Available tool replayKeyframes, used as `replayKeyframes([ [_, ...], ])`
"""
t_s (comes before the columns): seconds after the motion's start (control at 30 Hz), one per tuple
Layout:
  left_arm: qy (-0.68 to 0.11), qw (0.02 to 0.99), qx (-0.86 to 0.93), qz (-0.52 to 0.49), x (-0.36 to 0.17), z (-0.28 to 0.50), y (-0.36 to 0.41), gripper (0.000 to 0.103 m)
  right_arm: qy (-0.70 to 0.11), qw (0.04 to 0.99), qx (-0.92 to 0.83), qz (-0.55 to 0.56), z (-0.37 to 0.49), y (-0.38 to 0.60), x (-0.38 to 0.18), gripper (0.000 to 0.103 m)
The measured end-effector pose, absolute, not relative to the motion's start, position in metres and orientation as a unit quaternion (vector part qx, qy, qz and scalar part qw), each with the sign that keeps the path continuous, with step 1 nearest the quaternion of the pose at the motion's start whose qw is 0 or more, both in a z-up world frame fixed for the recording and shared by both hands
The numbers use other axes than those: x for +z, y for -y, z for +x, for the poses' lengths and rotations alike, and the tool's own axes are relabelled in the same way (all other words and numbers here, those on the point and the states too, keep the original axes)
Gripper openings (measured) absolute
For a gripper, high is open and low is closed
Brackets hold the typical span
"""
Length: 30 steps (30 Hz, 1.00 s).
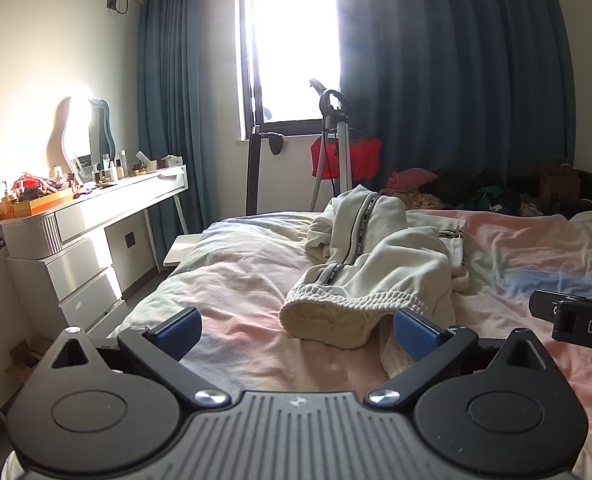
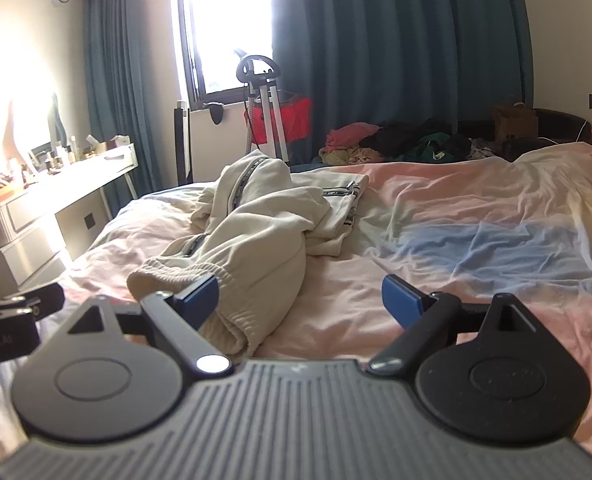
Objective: Fold clothes
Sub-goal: 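Approach the cream sweatpants on the bed with both grippers open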
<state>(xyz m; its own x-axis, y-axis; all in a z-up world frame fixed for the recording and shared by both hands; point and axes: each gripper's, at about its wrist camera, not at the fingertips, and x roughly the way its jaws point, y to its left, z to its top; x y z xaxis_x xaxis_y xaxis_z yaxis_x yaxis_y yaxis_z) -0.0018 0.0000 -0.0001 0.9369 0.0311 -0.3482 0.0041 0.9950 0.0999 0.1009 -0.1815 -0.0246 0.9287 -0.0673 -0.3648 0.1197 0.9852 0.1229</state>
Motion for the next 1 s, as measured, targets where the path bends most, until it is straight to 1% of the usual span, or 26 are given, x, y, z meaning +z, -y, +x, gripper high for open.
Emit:
replayKeyframes([
  [0.1, -0.171, 0.984, 0.007, 0.052, 0.0, -0.01, 0.002, 0.103, -0.185, 0.978, -0.048, 0.079, 0.099, 0.179, -0.024, 0.09],
  [0.17, -0.187, 0.981, 0.008, 0.047, 0.002, -0.001, 0.001, 0.103, -0.187, 0.978, -0.046, 0.082, 0.1, 0.177, -0.023, 0.09],
  [1.0, -0.188, 0.981, 0.006, 0.054, -0.001, 0.0, -0.001, 0.103, -0.19, 0.978, -0.046, 0.072, 0.102, 0.179, -0.025, 0.09],
])
